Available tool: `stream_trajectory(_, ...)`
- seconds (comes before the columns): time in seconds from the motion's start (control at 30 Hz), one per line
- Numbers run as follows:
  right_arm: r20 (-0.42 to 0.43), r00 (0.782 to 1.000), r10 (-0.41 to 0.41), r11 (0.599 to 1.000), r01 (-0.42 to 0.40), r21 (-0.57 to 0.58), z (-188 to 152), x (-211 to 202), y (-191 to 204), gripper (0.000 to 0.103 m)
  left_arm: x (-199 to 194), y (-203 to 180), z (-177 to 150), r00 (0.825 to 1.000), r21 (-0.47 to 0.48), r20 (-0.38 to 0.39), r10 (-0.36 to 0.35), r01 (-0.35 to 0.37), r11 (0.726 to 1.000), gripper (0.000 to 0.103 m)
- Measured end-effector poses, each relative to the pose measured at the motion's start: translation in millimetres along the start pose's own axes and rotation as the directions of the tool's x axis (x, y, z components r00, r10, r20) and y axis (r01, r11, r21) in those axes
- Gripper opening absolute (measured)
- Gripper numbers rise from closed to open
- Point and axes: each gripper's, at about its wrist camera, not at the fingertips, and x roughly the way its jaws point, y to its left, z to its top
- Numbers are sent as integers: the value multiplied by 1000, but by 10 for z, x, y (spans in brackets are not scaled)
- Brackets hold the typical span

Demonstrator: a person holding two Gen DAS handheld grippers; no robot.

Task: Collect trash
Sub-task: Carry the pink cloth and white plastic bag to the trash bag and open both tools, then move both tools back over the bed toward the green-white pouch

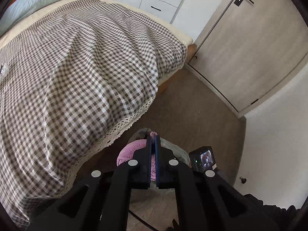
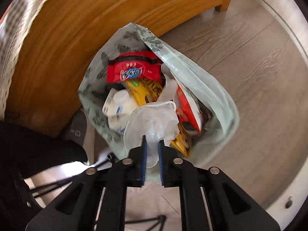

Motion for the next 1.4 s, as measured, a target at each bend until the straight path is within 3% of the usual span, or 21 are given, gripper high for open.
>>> stream_trajectory(0.1,44,998,50,995,-53,84,68,37,-144,61,169,-166,30,999,44,-34,16,-15,999,0)
stream_trajectory(0.13,70,996,57,992,-64,104,72,-6,-189,62,216,-212,33,999,61,-44,16,-13,998,0)
stream_trajectory(0.23,94,991,99,985,-111,133,54,-114,-308,62,390,-336,30,996,96,-84,-3,11,995,0)
stream_trajectory(0.33,124,991,56,989,-72,129,-8,-291,-406,62,649,-434,36,990,106,-143,-19,34,994,0)
stream_trajectory(0.6,161,985,64,977,-95,189,-220,-635,-734,62,1420,-659,-19,950,101,-308,-51,86,991,3)
stream_trajectory(0.67,163,984,67,975,-99,200,-234,-646,-772,62,1725,-645,-76,949,110,-316,12,25,994,43)
stream_trajectory(0.7,161,985,68,974,-101,204,-237,-653,-770,62,1856,-614,-109,948,123,-311,72,-35,992,69)
stream_trajectory(0.77,152,986,74,974,-104,199,-242,-653,-747,62,2067,-521,-177,936,141,-315,154,-114,983,69)
stream_trajectory(0.8,152,985,77,977,-105,187,-253,-676,-724,62,2103,-485,-211,932,133,-325,162,-124,983,69)
stream_trajectory(0.93,115,990,80,990,-92,107,-294,-599,-547,62,2053,-336,-272,939,54,-330,95,-82,995,69)
stream_trajectory(1.1,74,994,84,993,-89,76,-270,-462,-402,62,2030,-279,-335,931,94,-339,135,-110,990,69)
stream_trajectory(1.3,79,995,53,996,-59,69,-185,-468,-345,62,2009,-231,-452,929,81,-349,121,-99,992,69)
stream_trajectory(1.4,77,996,46,995,-52,83,-221,-463,-336,62,2092,-174,-499,915,96,-375,148,-120,988,69)
